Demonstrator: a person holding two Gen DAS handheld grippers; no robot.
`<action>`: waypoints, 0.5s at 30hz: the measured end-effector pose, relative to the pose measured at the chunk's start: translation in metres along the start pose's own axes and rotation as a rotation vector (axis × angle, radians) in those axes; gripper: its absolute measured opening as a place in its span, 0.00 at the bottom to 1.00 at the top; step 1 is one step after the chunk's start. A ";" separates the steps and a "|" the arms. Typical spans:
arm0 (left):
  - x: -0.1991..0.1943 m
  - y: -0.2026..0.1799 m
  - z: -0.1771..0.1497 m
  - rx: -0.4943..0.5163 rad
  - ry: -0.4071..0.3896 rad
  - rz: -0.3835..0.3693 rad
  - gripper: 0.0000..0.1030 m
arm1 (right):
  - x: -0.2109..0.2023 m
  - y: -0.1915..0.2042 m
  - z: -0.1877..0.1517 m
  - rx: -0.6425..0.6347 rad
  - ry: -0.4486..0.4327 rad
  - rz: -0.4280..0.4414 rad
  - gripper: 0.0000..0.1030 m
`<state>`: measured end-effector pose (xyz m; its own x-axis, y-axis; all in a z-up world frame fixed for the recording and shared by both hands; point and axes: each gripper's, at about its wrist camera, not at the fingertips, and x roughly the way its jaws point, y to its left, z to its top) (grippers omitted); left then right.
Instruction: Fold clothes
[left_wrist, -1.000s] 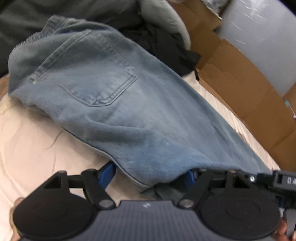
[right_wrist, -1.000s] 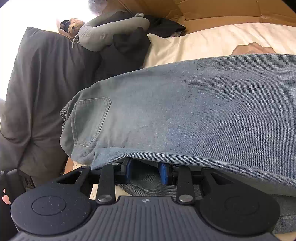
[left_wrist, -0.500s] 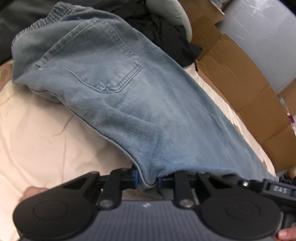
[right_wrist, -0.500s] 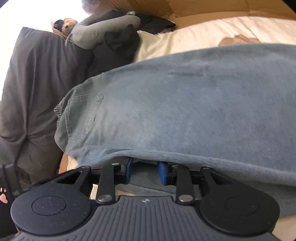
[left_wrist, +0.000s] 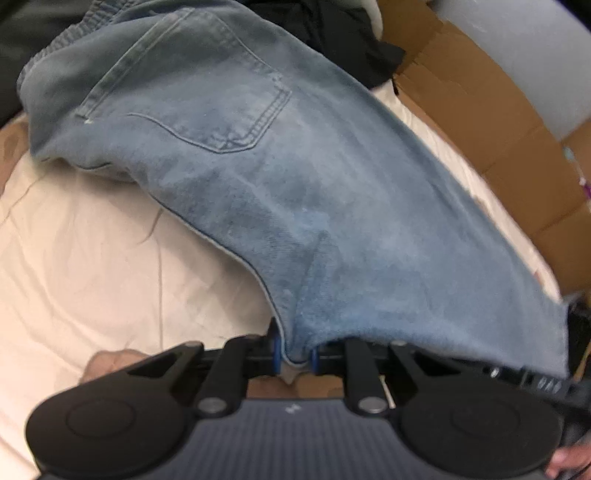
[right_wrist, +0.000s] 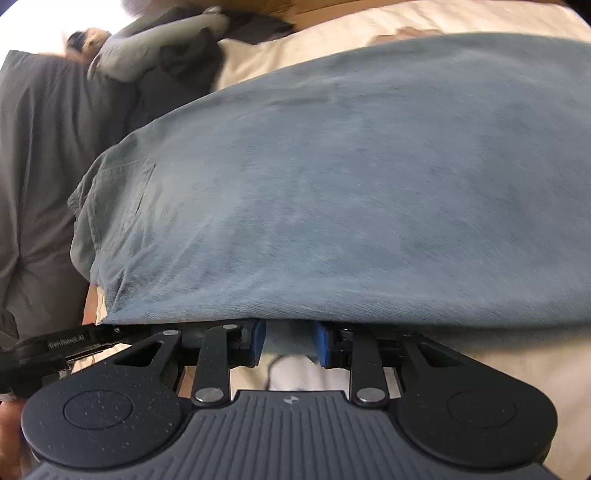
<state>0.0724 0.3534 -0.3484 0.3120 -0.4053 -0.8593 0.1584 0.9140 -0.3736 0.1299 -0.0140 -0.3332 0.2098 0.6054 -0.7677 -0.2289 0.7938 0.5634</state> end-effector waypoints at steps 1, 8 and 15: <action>-0.003 0.000 0.002 0.003 -0.001 -0.012 0.14 | -0.003 -0.003 -0.001 0.012 -0.008 -0.002 0.33; -0.012 0.003 0.022 -0.055 0.070 -0.064 0.14 | -0.013 -0.017 0.000 0.020 -0.044 -0.046 0.33; 0.014 -0.016 0.018 0.150 0.126 0.069 0.15 | -0.012 -0.031 0.001 0.037 -0.060 -0.123 0.20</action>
<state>0.0910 0.3334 -0.3479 0.2086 -0.3278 -0.9214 0.2813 0.9225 -0.2645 0.1357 -0.0458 -0.3416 0.2910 0.5053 -0.8124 -0.1635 0.8629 0.4781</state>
